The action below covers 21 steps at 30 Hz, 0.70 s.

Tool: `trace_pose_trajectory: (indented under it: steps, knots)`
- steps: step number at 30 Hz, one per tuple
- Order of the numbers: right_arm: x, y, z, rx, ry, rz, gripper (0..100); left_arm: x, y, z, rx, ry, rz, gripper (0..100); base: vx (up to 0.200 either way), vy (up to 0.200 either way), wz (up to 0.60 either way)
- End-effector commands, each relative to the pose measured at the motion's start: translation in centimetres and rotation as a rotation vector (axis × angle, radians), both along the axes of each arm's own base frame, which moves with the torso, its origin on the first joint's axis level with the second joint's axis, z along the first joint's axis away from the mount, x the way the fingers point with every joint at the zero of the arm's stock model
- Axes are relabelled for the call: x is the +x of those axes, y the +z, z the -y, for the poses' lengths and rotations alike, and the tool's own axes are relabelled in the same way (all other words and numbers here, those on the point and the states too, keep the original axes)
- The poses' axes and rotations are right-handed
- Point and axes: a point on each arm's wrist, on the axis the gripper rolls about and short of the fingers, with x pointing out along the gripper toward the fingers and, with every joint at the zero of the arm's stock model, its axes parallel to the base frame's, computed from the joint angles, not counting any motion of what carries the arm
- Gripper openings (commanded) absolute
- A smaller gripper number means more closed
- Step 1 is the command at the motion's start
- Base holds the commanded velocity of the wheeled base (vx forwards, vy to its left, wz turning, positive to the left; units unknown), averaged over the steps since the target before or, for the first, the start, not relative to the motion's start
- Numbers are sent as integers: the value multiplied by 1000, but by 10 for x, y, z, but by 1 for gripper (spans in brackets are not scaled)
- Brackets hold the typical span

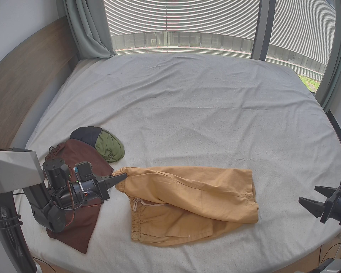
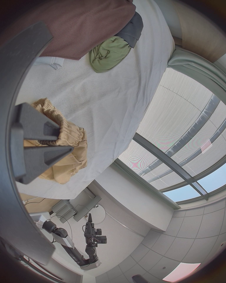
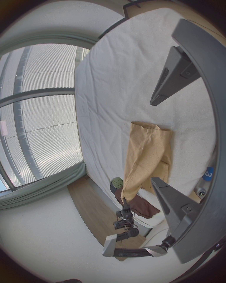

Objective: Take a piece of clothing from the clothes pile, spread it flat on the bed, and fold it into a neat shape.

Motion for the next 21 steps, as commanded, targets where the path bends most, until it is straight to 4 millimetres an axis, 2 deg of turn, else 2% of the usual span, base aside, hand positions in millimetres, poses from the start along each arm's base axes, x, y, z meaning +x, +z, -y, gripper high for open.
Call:
trace_pose_trajectory:
  steps: [1, 5, 7, 10, 12, 14, 21]
  knots:
    - [23, -5, 0, 9, 47, -91, 100, 0, -2, 1, 1, -2, -4, 0, 0, 0, 0]
    - [34, -3, -1, 24, 81, -90, 100, 0, -1, 0, 0, -2, -2, 0, 0, 0, 0]
    - [48, -2, -1, 31, 98, -95, 100, 0, 0, 0, -1, 0, 1, 0, 0, 0, 0]
    - [56, -2, -1, 33, 103, -102, 100, 0, 0, 0, 0, 1, 2, 0, 0, 0, 0]
    - [72, -3, -1, 53, 123, -126, 100, 0, 1, 0, -1, 1, 6, 0, 0, 0, 0]
    - [76, -5, -1, 63, 126, -142, 100, 0, 1, 0, -1, 2, 4, 0, 0, 0, 0]
    - [104, -13, 12, 147, 142, -203, 100, 0, 0, 0, 3, -1, 5, 0, 0, 0, 0]
